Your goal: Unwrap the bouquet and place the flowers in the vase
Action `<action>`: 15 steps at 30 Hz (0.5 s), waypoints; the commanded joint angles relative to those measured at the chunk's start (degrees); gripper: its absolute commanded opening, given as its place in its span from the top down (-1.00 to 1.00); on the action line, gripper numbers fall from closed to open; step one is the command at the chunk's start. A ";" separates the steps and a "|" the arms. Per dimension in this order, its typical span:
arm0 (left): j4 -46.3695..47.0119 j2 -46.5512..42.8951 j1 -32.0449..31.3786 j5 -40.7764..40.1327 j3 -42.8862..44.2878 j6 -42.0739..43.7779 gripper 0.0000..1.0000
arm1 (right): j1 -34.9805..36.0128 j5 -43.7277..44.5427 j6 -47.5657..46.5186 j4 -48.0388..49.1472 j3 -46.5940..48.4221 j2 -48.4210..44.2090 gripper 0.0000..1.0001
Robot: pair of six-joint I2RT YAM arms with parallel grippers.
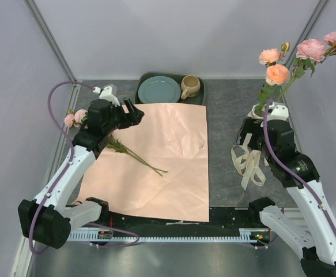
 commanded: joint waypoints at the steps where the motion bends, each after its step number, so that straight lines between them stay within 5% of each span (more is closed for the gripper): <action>1: -0.81 -0.58 6.31 -10.43 -2.59 -9.17 -0.59 | 2.04 -21.73 -1.82 9.00 -2.85 -3.37 -0.96; 8: -2.12 5.57 10.02 -7.62 -2.50 -12.43 -0.51 | 2.75 -17.28 -4.18 8.15 -0.57 -0.41 -0.96; 15: -6.51 9.96 10.28 -6.57 -2.77 -18.66 -0.54 | 7.55 -40.83 -2.97 19.03 -2.06 6.20 -0.96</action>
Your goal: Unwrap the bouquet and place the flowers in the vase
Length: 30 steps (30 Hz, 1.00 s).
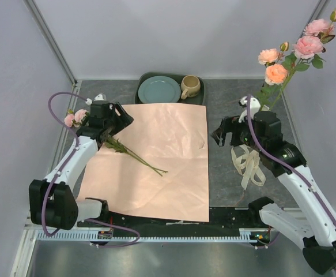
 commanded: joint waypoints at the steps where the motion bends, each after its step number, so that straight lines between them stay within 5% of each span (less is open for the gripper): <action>1: -3.13 2.17 0.57 1.15 -0.30 -7.89 -0.51 | 7.63 -10.92 1.74 12.03 0.32 3.29 -0.96; 6: -4.10 6.03 2.86 3.97 -0.65 -9.31 -0.38 | 29.06 9.97 0.16 15.31 4.18 16.98 -0.96; 9: -4.36 8.40 3.56 4.75 -0.39 -9.75 -0.30 | 35.85 16.34 1.48 18.02 6.03 24.73 -0.96; 16: -3.05 13.51 3.83 9.41 -3.89 -11.42 -0.25 | 40.09 19.87 7.19 23.22 1.82 31.60 -0.96; 30: -1.46 13.33 5.05 9.33 -7.33 -14.23 -0.13 | 40.18 24.88 8.78 21.64 -1.61 28.26 -0.96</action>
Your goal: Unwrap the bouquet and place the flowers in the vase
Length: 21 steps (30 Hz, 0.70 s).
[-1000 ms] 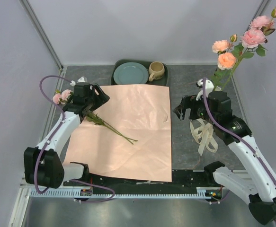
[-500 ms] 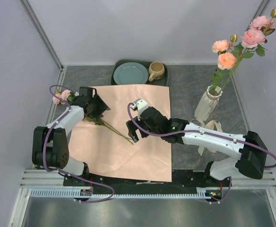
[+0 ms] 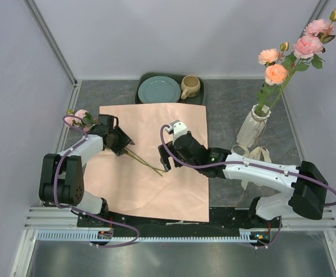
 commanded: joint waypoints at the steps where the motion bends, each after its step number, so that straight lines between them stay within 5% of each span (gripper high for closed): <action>1: 2.25 0.46 1.62 1.64 0.97 -2.30 -0.11 | 0.16 2.45 1.10 1.47 -1.46 -3.32 -0.96; 13: 3.04 6.44 3.39 4.80 3.09 -1.95 0.13 | 0.25 2.10 1.98 2.79 -3.04 -3.32 -0.96; 19: 3.22 3.37 3.39 4.45 3.17 -0.46 0.96 | 0.16 1.93 3.04 2.61 -3.05 -2.97 -0.96; 21: 3.31 1.00 3.39 4.27 3.09 0.07 0.97 | 0.16 1.84 3.30 2.35 -3.04 -3.32 -0.96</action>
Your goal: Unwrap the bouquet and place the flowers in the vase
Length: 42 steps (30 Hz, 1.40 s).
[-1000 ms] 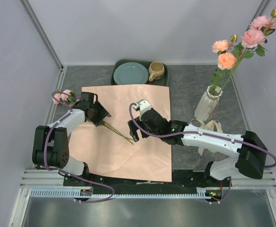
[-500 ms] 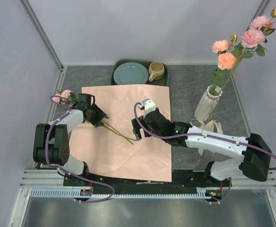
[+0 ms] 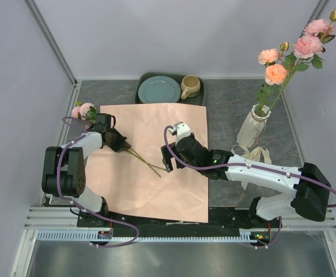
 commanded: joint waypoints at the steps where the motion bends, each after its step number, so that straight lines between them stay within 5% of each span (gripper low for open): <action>1: 1.80 -5.52 0.22 0.23 1.56 1.03 0.96 | 0.16 0.61 1.92 1.63 -0.03 -1.12 -0.96; 14: 24.55 -25.30 -1.10 17.62 -4.15 7.18 0.97 | -1.24 -0.61 4.21 -2.15 5.42 -3.92 -0.96; 22: 39.50 -28.12 -9.53 35.18 -3.90 9.81 0.97 | -7.74 -7.64 3.34 -7.24 12.53 -10.43 -0.95; 29: 38.90 -27.50 -19.99 41.62 -0.30 15.18 0.97 | -9.24 -9.67 2.02 -14.45 21.14 -11.67 -0.70; 42: 23.07 -26.53 -33.70 37.24 4.72 28.63 0.96 | -9.33 -11.52 1.13 -25.26 31.52 -8.41 0.03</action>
